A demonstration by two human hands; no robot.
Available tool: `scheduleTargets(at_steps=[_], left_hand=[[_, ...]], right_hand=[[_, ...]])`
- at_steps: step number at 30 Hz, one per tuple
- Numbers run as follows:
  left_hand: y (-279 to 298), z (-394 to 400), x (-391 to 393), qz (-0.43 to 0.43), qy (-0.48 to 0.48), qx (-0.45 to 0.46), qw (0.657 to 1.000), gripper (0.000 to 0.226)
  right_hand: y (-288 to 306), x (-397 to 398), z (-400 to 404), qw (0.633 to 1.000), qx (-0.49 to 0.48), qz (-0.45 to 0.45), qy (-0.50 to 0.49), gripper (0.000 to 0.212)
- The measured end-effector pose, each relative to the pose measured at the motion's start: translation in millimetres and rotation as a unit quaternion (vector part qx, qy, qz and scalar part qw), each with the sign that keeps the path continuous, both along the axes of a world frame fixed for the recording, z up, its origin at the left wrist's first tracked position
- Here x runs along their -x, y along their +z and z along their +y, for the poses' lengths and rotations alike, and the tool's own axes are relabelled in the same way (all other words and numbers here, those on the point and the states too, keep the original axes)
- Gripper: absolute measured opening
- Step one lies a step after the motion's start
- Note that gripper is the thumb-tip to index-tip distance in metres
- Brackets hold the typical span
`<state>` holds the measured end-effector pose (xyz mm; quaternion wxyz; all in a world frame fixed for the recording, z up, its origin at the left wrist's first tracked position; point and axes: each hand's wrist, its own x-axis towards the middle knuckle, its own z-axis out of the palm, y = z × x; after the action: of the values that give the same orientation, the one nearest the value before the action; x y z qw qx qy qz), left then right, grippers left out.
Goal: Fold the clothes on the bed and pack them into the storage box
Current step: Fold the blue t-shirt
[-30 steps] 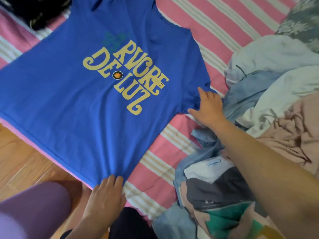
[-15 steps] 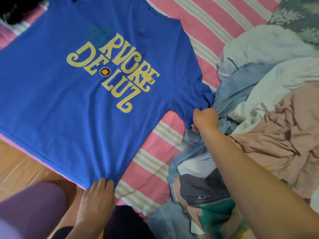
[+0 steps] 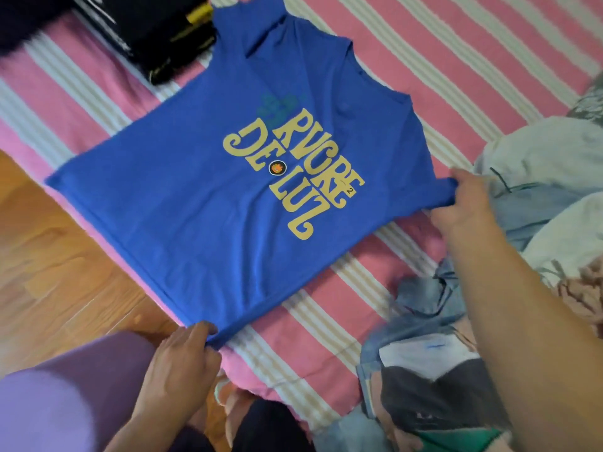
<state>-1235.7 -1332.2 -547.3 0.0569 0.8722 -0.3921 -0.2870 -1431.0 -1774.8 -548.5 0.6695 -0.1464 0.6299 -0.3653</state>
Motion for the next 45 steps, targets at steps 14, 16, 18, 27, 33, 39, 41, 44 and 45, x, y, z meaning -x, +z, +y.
scheduleTargets(at_steps=[14,16,18,27,33,39,41,44,45], left_hand=[[-50.3,-51.9,-207.7,0.121,0.424,0.138,0.887,0.017],[-72.8,-47.1,-212.0,0.174,0.520,0.168,0.819,0.033],[-92.6,-36.4,-203.6,0.187,0.584,0.134,0.778,0.043],[-100.9,-29.9,-117.0,0.136,0.632,0.029,0.762,0.040],[-86.9,-49.1,-104.1,-0.026,0.484,0.009,0.874,0.064],[-102.2,-43.2,-73.1,0.104,0.661,0.014,0.743,0.049],[-97.2,-40.5,-59.3,0.126,0.666,0.055,0.733,0.030],[-96.6,-39.0,-52.5,0.175,0.704,0.099,0.681,0.026],[-96.8,-38.5,-54.2,0.199,0.719,0.110,0.657,0.026]], right_hand=[[-6.1,-270.7,-70.4,0.965,0.134,0.113,0.197,0.035],[-43.3,-259.3,-56.2,0.946,0.111,0.186,0.240,0.049],[-80.1,-223.5,-51.7,0.877,0.137,0.369,0.276,0.053],[-115.7,-126.6,-59.8,0.913,0.109,0.326,0.220,0.057],[-98.6,-129.8,-86.4,0.977,0.117,0.136,0.118,0.056],[-109.1,-111.4,-126.5,0.944,0.108,0.221,0.222,0.053],[-113.4,-105.4,-127.1,0.918,0.120,0.262,0.271,0.041],[-119.6,-92.8,-135.2,0.835,0.162,0.372,0.371,0.026],[-126.5,-87.2,-143.3,0.815,0.175,0.401,0.380,0.022]])
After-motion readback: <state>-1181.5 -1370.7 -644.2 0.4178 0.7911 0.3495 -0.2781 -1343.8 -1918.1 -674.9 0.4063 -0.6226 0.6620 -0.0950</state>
